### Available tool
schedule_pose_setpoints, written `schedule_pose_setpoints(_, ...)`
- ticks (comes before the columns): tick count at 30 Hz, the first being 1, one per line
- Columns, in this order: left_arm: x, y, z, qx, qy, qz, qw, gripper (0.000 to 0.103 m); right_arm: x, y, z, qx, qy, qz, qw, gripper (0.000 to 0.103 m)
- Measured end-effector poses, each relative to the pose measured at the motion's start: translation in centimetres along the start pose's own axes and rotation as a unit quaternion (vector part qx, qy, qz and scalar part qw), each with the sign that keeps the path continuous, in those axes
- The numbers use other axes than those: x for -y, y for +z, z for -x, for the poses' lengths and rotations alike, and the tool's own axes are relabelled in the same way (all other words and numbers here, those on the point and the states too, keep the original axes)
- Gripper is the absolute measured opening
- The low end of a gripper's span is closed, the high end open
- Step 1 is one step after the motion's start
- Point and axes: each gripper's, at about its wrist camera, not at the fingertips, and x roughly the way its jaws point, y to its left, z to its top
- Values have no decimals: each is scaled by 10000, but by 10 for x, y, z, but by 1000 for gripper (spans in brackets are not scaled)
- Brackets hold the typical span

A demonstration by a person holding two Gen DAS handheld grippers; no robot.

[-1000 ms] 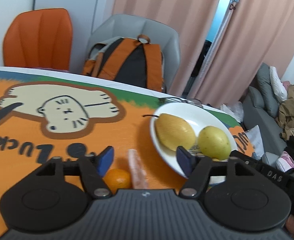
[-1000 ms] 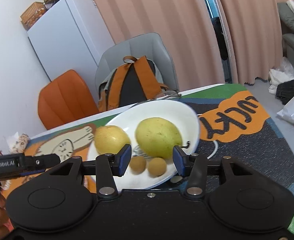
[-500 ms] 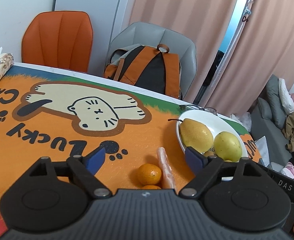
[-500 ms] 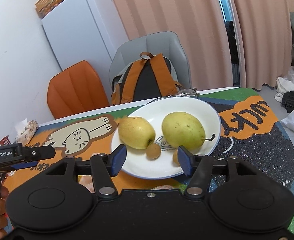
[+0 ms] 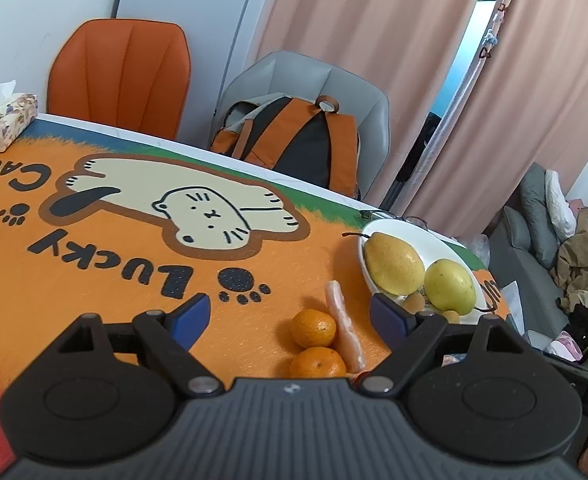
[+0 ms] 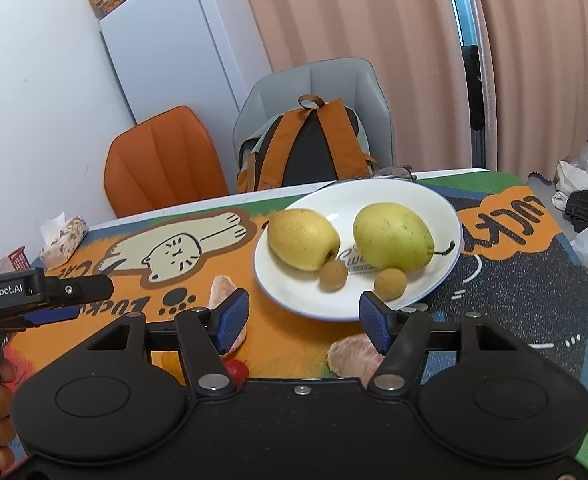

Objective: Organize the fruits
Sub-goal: 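Withdraw the right tool from the plate toward the small red fruit, then close the right tool on the small red fruit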

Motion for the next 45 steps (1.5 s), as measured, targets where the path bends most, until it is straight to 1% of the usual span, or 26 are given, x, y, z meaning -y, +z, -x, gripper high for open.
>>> schedule_pose_setpoints(7, -6, -12, 1, -8, -54, 40, 10000, 85, 0, -9, 9, -54, -107, 60, 9999, 61)
schedule_pose_setpoints(15, -12, -24, -4, -144, -89, 107, 9998, 84, -2, -21, 13, -156, -184, 156, 9996, 61)
schedule_pose_setpoints(22, -14, -32, -10, -219, -101, 59, 9997, 83, -6, -31, 12, -252, -124, 193, 9994, 61)
schedule_pose_setpoints(28, -11, -38, -16, -301, -182, -26, 9994, 77, -14, -37, 8, -345, -74, 307, 9989, 61)
schedule_pose_setpoints(34, -2, -47, -19, -436, -343, -138, 9984, 71, -23, -43, 3, -416, 13, 363, 9985, 61)
schedule_pose_setpoints(38, 4, -52, -20, -544, -463, -213, 9972, 63, -28, -49, 0, -498, 101, 408, 9979, 61)
schedule_pose_setpoints(41, 8, -54, -19, -552, -524, -256, 9968, 61, -32, -53, -4, -549, 142, 425, 9975, 61)
schedule_pose_setpoints(43, 10, -55, -19, -563, -563, -267, 9965, 59, -33, -56, -6, -578, 156, 420, 9973, 59)
schedule_pose_setpoints(45, 12, -57, -19, -575, -601, -279, 9961, 58, -32, -59, -8, -618, 189, 398, 9971, 54)
